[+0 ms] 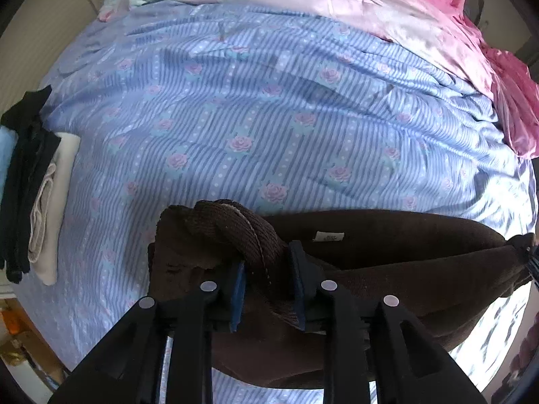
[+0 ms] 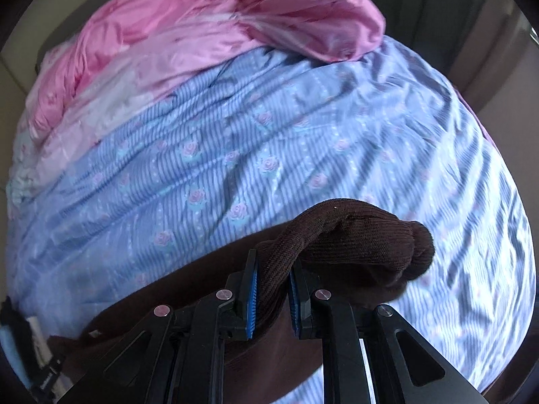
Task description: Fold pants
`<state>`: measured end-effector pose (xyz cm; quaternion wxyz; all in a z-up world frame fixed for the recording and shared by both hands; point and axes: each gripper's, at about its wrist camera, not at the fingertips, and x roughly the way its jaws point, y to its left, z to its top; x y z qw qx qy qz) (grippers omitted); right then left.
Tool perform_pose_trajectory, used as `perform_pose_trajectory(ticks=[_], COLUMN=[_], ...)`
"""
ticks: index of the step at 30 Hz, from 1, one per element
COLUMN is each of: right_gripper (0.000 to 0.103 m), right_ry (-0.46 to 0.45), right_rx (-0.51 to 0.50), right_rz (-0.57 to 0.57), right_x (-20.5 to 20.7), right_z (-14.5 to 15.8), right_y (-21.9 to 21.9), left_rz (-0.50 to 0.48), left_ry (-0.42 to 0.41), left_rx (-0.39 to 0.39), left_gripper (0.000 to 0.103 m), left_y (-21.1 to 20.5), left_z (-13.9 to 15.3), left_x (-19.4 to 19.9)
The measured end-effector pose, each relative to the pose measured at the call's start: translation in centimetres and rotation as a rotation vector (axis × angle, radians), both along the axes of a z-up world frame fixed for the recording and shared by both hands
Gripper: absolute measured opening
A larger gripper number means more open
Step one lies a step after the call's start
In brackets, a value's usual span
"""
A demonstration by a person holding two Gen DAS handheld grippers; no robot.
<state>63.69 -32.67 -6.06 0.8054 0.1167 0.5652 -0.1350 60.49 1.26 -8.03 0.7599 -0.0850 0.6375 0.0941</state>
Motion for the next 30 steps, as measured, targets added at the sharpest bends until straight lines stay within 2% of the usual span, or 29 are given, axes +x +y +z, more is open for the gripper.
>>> perform_pose_trajectory(ticks=[2,5,6,7,9,11,13,17,21,25,30], right_gripper=[0.02,0.033,0.04,0.046,0.052,0.053,0.053,0.053,0.053,0.053,0.053], right_ry=[0.022,0.017,0.011,-0.013,-0.049,-0.087,-0.109,-0.14,-0.114,-0.096,-0.058], right_rx=[0.012,0.019,0.023,0.012,-0.013,-0.028,-0.026,-0.036,-0.021,0.02,0.038], right_rz=[0.022,0.065,0.076,0.09,0.115,0.136,0.145,0.112,0.067,0.028,0.052], right_x=[0.6,0.2,-0.1,-0.9,-2.0,-3.5,-4.6,-6.7,-7.7,-7.8,-7.1], right_z=[-0.5,0.1,0.5,1.3,2.7,4.2,5.4,5.9,3.8,1.3,-1.3], right_y=[0.0,0.1,0.1,0.1,0.1,-0.5,-1.4,-4.3,-7.2,-9.5,-9.8], left_rz=[-0.028,-0.114,-0.141,-0.169,-0.202,-0.227,-0.294,-0.451,-0.534,-0.575,-0.549], left_ry=[0.003,-0.061,-0.096,-0.139,-0.216,-0.262,-0.295,-0.285,-0.252,-0.199,-0.154], left_rx=[0.016,0.044,0.056,0.066,0.089,0.09,0.069,-0.006,-0.066,-0.119,-0.155], left_gripper=[0.029,0.048,0.058,0.062,0.065,0.066,0.066,0.066,0.066,0.066,0.066], left_y=[-0.6,-2.1,-2.7,-3.3,-4.1,-4.7,-5.9,-9.2,-11.7,-13.5,-13.6], left_z=[0.6,2.4,3.3,4.4,6.6,7.9,8.8,7.9,5.7,3.7,2.0], left_x=[0.0,-0.9,-1.3,-1.7,-2.5,-3.0,-3.4,-3.7,-3.6,-4.4,-4.9])
